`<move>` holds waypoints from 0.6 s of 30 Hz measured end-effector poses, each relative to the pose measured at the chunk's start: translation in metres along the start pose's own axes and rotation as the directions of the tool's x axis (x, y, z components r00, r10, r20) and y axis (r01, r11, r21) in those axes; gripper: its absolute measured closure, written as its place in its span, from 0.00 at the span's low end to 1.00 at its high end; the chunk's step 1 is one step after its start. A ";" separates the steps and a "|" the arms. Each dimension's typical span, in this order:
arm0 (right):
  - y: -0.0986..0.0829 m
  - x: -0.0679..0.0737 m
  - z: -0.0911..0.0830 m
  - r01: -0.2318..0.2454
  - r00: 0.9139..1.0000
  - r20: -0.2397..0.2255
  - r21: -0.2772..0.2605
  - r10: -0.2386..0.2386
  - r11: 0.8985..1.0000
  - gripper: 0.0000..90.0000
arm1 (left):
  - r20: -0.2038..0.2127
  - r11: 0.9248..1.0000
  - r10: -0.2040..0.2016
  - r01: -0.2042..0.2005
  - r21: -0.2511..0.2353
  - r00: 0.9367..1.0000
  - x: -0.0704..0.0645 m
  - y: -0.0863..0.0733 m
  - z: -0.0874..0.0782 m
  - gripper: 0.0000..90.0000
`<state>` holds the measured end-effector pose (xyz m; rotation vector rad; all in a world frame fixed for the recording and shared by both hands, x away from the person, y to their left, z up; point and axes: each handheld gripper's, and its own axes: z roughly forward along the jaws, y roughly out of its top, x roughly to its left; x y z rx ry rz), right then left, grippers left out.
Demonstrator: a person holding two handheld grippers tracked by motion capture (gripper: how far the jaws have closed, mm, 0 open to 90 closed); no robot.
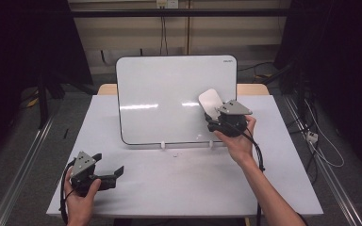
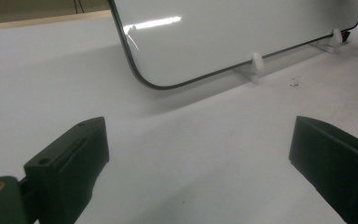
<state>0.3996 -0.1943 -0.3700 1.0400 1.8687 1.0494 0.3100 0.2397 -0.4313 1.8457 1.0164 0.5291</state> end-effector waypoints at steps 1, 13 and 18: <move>-0.001 -0.001 -0.002 -0.001 1.000 0.000 0.000 0.001 1.000 0.35 | 0.000 1.000 0.001 -0.001 0.002 1.000 0.000 0.000 0.000 0.05; -0.013 -0.008 -0.018 0.023 1.000 0.002 -0.006 -0.023 1.000 0.35 | 0.002 1.000 0.007 -0.007 0.009 1.000 -0.001 0.001 0.003 0.05; -0.023 -0.010 -0.018 0.009 1.000 0.017 0.010 -0.009 1.000 0.35 | 0.006 1.000 0.011 -0.011 0.008 1.000 -0.002 0.002 0.004 0.05</move>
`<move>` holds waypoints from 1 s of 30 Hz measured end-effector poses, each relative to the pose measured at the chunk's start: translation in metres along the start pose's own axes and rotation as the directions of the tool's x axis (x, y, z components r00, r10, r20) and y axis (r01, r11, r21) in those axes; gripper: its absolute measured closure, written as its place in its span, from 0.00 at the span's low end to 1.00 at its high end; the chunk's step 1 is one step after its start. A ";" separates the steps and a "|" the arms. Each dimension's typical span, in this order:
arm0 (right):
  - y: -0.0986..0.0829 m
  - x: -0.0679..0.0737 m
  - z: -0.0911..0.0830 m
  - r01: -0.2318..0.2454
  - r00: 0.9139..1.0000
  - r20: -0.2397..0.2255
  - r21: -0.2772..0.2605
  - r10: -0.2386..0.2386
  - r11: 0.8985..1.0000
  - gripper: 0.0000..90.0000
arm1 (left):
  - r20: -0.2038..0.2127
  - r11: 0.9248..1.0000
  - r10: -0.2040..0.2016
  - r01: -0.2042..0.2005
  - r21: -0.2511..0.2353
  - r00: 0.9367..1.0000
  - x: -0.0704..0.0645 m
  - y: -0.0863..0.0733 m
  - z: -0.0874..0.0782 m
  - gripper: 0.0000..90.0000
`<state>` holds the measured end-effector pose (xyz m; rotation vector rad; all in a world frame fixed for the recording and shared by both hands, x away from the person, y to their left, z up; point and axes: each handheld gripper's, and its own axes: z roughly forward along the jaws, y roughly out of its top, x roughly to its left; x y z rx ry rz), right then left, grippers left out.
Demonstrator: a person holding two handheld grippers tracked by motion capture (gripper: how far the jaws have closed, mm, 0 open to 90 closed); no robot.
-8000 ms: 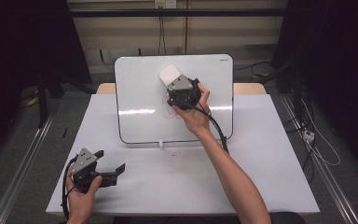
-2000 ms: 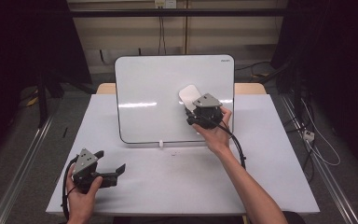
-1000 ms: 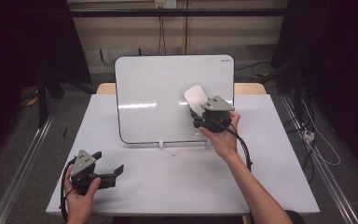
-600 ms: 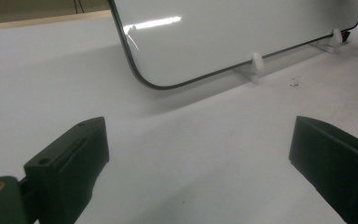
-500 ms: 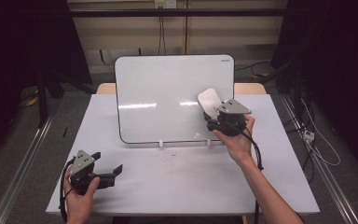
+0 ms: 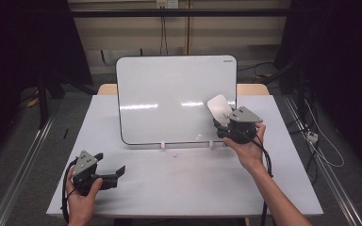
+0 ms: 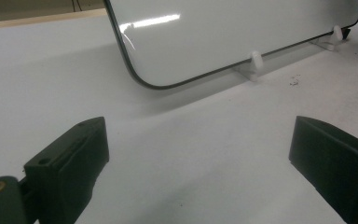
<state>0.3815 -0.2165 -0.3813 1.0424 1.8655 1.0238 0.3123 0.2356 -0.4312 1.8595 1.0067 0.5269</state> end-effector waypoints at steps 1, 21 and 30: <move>-0.002 0.000 0.000 -0.001 1.000 0.003 0.002 0.001 1.000 0.35 | -0.001 1.000 0.005 -0.005 0.001 1.000 0.000 0.000 0.000 0.05; -0.023 0.012 0.020 0.056 0.998 0.038 0.054 -0.058 0.997 0.35 | 0.000 1.000 0.014 -0.014 -0.002 1.000 -0.002 0.002 0.000 0.05; -0.030 0.016 0.030 0.078 0.994 0.069 0.084 -0.084 0.993 0.35 | -0.004 1.000 0.004 -0.004 -0.006 1.000 -0.002 0.002 0.000 0.05</move>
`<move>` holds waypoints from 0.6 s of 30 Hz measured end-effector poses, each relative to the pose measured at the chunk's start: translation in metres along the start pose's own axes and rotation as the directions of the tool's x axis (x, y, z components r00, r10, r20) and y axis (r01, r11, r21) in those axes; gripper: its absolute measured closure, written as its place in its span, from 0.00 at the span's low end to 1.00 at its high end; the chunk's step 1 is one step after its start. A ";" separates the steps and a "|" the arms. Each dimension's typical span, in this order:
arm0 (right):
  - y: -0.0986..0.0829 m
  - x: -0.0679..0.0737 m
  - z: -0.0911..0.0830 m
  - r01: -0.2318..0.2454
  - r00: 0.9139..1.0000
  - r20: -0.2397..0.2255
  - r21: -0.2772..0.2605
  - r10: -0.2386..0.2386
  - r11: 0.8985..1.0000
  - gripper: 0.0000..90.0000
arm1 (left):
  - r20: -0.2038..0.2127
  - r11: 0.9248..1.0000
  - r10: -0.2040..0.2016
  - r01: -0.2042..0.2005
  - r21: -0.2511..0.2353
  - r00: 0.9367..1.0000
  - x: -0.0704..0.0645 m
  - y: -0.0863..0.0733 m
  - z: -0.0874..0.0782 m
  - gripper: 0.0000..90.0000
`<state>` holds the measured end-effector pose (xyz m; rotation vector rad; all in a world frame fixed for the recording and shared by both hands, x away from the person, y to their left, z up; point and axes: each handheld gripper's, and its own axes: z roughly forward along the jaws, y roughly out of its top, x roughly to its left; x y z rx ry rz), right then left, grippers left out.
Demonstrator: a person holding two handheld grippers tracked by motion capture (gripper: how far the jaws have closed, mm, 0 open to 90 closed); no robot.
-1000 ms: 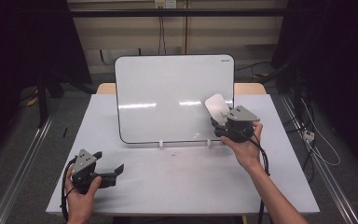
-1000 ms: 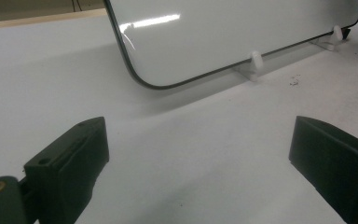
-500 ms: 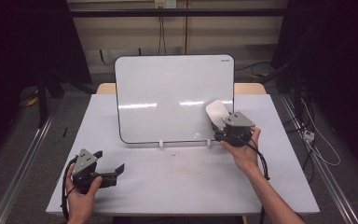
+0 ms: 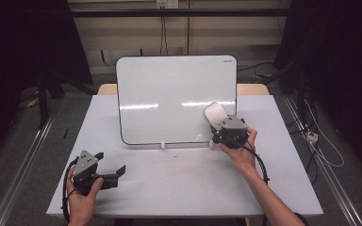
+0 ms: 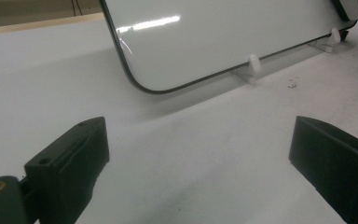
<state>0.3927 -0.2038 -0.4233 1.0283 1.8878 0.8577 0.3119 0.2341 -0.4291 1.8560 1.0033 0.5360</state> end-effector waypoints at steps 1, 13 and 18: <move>0.000 0.000 0.000 -0.001 1.000 -0.001 0.002 0.001 1.000 0.35 | 0.003 1.000 0.002 -0.002 0.000 1.000 0.000 0.000 0.000 0.05; 0.001 -0.003 0.001 -0.026 0.999 -0.026 0.013 0.026 1.000 0.34 | 0.013 1.000 0.010 -0.010 0.007 1.000 -0.001 0.000 0.002 0.05; 0.000 -0.006 0.001 -0.053 0.997 -0.049 0.018 0.053 0.998 0.33 | 0.013 1.000 0.008 -0.008 0.007 1.000 0.000 -0.001 0.001 0.05</move>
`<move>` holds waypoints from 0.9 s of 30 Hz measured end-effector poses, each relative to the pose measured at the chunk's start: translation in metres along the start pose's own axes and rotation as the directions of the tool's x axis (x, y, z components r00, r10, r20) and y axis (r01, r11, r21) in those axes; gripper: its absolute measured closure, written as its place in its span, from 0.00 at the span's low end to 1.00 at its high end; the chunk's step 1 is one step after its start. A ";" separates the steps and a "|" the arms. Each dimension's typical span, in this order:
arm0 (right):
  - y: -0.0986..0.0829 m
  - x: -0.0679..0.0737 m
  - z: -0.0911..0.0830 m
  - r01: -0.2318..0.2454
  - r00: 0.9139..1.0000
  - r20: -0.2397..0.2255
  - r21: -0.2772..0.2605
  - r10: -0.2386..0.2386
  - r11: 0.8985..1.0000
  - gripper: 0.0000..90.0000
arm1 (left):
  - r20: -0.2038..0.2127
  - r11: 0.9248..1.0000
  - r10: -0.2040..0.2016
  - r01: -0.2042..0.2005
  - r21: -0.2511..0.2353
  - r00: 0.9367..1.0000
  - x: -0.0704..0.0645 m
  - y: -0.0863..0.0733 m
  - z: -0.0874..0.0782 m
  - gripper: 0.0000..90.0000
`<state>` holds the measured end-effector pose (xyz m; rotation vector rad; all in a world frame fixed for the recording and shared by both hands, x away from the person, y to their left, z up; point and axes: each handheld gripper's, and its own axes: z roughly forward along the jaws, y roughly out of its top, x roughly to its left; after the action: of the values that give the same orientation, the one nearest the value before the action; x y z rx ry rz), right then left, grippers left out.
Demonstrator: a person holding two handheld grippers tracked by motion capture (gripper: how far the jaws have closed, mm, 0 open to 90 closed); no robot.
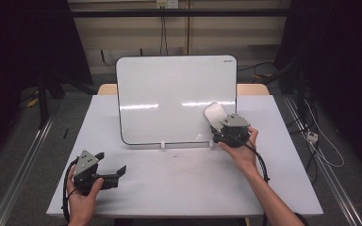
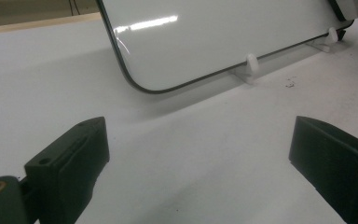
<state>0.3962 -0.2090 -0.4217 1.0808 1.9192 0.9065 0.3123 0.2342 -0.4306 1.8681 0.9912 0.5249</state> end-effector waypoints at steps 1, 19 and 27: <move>0.000 0.000 0.000 -0.001 1.000 0.000 0.001 0.001 1.000 0.32 | 0.001 1.000 0.000 0.000 0.001 1.000 0.000 0.000 0.000 0.05; 0.005 -0.005 -0.003 -0.087 0.994 -0.064 -0.027 0.085 0.996 0.11 | 0.012 1.000 0.001 -0.002 0.012 1.000 0.001 -0.001 0.002 0.05; 0.005 -0.010 -0.008 -0.134 0.986 -0.099 -0.030 0.130 0.991 0.08 | 0.010 1.000 -0.006 0.006 0.006 1.000 0.003 0.000 0.003 0.05</move>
<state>0.3951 -0.2179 -0.4112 1.1725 1.9192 1.0816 0.3162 0.2348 -0.4324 1.8712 0.9928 0.5093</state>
